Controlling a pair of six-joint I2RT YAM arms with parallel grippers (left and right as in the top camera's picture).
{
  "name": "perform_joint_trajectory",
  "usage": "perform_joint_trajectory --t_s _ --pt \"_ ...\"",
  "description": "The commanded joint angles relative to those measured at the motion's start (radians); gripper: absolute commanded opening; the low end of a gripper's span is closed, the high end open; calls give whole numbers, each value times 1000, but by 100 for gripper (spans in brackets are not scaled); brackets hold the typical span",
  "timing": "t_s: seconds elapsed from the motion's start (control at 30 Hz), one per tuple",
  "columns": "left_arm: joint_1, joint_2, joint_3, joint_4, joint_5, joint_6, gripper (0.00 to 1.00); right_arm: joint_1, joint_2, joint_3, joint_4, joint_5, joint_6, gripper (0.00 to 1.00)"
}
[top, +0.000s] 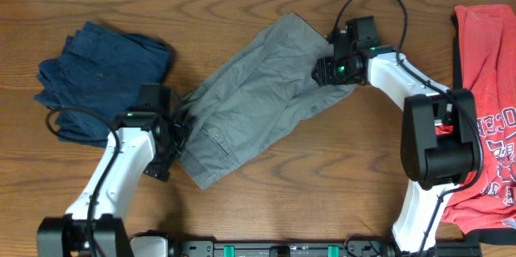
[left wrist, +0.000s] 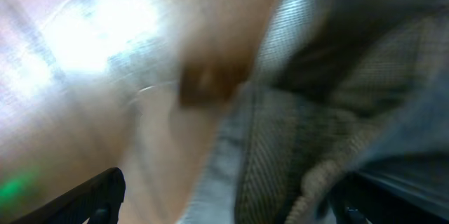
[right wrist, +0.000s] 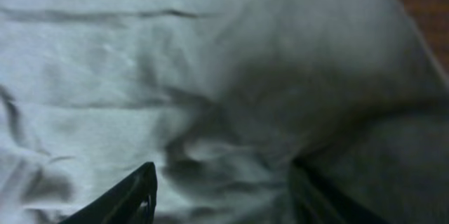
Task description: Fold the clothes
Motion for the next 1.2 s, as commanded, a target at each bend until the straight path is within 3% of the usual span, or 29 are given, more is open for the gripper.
perform_joint_trajectory --t_s 0.0,0.2,0.37,0.63,0.8,1.0,1.17 --pt "8 -79 29 51 -5 68 94 5 55 7 -37 121 -23 56" --pt "16 -204 40 111 0 90 98 -38 63 7 -196 404 93 47" --pt "11 -238 40 20 93 115 98 -125 63 8 -359 445 214 41" --pt "-92 -181 17 9 181 283 96 -187 20 8 -441 394 205 47" --pt "-163 -98 13 35 182 357 96 -183 -131 16 -422 311 177 54" --pt "-228 14 13 129 193 391 97 -158 -310 16 -372 270 141 65" --pt "-250 127 13 225 195 391 97 -153 -357 16 -388 269 141 66"
